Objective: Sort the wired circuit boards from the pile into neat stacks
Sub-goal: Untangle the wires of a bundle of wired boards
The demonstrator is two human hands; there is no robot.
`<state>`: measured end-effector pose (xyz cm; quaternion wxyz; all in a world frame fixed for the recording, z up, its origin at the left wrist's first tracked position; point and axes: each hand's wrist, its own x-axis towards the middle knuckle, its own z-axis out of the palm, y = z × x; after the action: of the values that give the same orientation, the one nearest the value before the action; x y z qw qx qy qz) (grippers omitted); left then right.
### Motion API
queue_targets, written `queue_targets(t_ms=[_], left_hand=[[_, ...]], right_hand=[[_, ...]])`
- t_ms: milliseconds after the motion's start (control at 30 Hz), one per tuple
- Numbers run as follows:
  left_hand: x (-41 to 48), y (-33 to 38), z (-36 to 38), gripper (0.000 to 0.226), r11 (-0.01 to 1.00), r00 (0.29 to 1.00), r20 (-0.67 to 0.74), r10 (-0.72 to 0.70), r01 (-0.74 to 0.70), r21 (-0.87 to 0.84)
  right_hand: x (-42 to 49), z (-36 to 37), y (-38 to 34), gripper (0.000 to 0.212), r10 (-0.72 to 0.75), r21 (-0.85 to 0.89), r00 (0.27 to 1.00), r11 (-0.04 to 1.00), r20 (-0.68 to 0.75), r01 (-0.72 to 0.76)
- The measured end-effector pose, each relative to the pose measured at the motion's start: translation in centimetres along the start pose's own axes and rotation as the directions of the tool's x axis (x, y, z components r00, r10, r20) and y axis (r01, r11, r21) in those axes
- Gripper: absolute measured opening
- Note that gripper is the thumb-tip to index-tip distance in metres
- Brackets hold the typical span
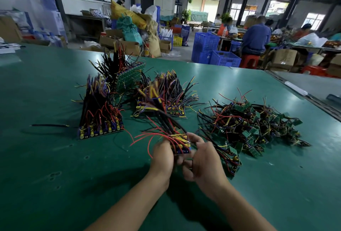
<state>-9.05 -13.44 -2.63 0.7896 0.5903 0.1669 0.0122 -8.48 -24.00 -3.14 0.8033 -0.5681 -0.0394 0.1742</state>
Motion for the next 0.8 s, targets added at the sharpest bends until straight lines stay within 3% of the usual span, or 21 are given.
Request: queue_targets(t_ms=[133, 233, 367, 467, 600, 800], left_hand=[[0.0, -0.2, -0.1, 0.046, 0.998, 1.000, -0.009, -0.002, 0.002, 0.060], [0.2, -1.1, 0.0, 0.034, 0.992, 1.000, -0.007, 0.006, -0.005, 0.123], [0.2, -1.2, 0.1, 0.033, 0.993, 0.999, -0.007, -0.053, 0.053, 0.104], [0.3, -0.9, 0.2, 0.035, 0.996, 1.000, -0.011, -0.023, 0.024, 0.086], [0.6, -1.4, 0.1, 0.039, 0.989, 0.998, -0.065, 0.002, 0.007, 0.148], [0.4, -1.5, 0.1, 0.038, 0.977, 0.996, -0.050, 0.077, -0.066, 0.205]], right_hand=[[0.2, 0.0, 0.2, 0.036, 0.009, -0.092, 0.999, 0.996, -0.033, -0.012], [0.1, -0.1, 0.4, 0.023, -0.003, -0.138, 1.000, 0.990, -0.020, 0.000], [0.1, -0.5, 0.0, 0.047, 0.063, -0.096, 0.997, 0.994, 0.052, -0.057], [-0.1, 0.0, 0.1, 0.017, -0.005, -0.165, 1.000, 0.986, 0.008, 0.006], [-0.1, 0.4, 0.8, 0.018, -0.043, -0.195, 0.993, 0.981, -0.114, 0.020], [-0.2, 0.4, 0.5, 0.027, -0.078, -0.187, 0.993, 0.981, -0.086, 0.061]])
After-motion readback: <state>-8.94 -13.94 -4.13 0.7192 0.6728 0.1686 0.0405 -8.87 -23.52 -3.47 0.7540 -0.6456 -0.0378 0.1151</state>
